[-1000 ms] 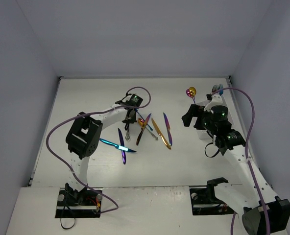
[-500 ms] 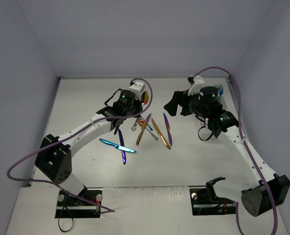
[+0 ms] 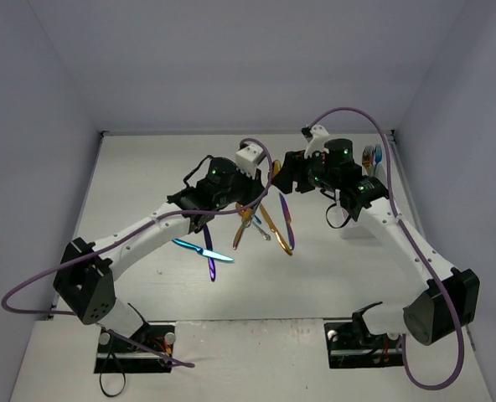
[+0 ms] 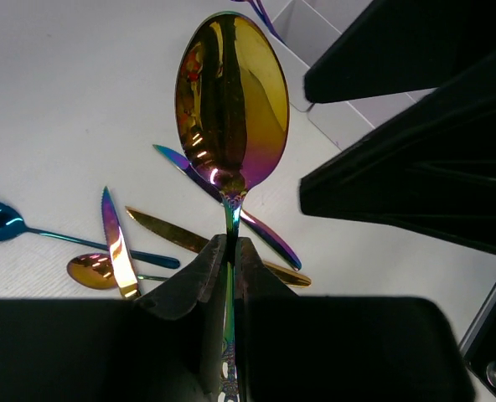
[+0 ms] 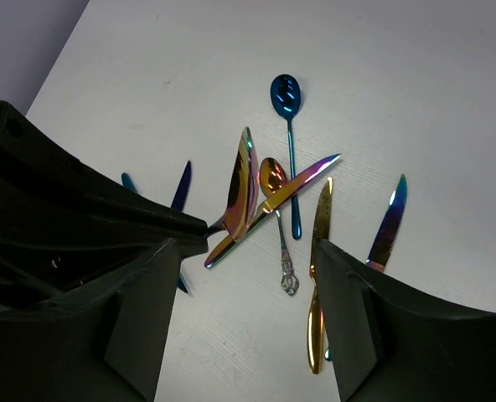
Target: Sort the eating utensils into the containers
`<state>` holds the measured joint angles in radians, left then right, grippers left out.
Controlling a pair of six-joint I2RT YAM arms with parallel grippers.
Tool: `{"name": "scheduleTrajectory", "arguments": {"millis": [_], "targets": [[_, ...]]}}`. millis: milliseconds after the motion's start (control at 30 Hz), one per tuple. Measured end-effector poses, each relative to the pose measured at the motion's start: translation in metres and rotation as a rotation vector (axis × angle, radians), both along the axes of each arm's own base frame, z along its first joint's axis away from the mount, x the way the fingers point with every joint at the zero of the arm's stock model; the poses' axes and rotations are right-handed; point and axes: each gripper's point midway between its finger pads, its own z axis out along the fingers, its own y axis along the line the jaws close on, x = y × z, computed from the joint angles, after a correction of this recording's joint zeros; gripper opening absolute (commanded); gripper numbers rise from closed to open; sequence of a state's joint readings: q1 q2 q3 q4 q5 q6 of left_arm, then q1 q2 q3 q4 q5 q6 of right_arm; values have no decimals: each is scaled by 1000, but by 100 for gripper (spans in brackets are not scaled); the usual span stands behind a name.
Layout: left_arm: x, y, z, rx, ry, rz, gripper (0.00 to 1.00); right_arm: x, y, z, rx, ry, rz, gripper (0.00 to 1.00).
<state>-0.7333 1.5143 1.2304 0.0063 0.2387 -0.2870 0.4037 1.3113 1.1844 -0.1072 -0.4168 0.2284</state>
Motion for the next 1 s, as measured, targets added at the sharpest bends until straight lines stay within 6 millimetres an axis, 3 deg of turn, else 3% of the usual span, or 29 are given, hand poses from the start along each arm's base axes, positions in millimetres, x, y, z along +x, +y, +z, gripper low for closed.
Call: {"name": "scheduleTrajectory", "arguments": {"millis": [133, 267, 367, 433, 500, 533, 633, 700, 767, 867, 1000], "targets": [[-8, -7, 0, 0, -1, -28, 0, 0, 10, -4, 0, 6, 21, 51], [-13, -12, 0, 5, -8, -48, 0, 0, 16, -6, -5, 5, 28, 32], [-16, -14, 0, 10, -12, -56, 0, 3, 16, -6, -18, -5, 11, 9], [-16, -14, 0, 11, -15, -55, 0, 6, 13, -7, -23, -8, -8, 1], [-15, -13, 1, 11, -20, -52, 0, 8, 11, -8, -32, -12, -27, 0], [-15, -13, 1, 10, -23, -48, 4, 9, 10, -8, -35, -14, -34, 0], [-14, -9, 1, 13, -32, -26, 34, 11, 10, -8, -44, -22, -47, 0], [-12, -4, -2, 26, -34, 3, 46, 14, 5, -9, -70, -36, -74, 0], [-9, 2, -4, 45, -34, 35, 67, 18, -2, -10, -97, -53, -110, 0], [-3, 19, -12, 98, -22, 126, 77, 29, -22, -8, -165, -95, -206, 0], [-2, 61, -34, 193, 20, 266, 81, 45, -63, -1, -296, -170, -375, 0]]}}
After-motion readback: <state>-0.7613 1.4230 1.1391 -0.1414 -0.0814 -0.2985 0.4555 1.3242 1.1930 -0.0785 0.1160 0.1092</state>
